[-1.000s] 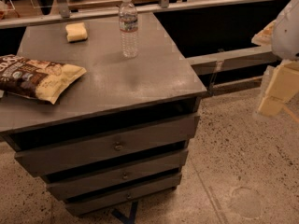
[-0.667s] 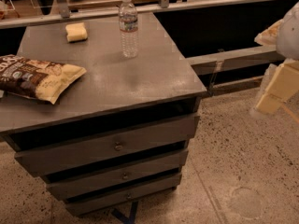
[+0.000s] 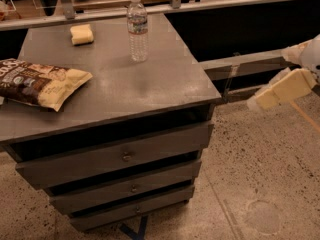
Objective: Move water bottle near brown chip bag
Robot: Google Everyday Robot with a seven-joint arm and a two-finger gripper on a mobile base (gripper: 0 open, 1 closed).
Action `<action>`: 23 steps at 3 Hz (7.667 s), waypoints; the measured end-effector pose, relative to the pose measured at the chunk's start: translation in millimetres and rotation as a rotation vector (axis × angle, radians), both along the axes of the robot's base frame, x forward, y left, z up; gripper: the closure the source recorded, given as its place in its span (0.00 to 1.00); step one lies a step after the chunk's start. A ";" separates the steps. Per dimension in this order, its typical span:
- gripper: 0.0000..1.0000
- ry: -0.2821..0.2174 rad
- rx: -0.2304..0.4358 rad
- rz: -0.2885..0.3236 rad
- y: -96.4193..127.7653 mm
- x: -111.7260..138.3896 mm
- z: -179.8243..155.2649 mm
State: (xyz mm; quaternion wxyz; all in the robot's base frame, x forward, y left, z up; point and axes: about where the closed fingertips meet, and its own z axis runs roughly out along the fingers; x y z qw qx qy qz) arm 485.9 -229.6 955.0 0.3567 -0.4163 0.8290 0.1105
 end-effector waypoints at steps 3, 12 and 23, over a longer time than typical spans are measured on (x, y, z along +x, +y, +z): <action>0.00 -0.262 0.275 -0.138 33.4 126.6 19.4; 0.00 -0.312 0.560 0.250 224.2 239.8 -26.0; 1.00 -0.307 0.680 0.347 311.9 233.2 15.3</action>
Offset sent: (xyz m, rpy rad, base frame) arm 0.1389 0.0158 0.0318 0.3465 -0.3551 -0.1983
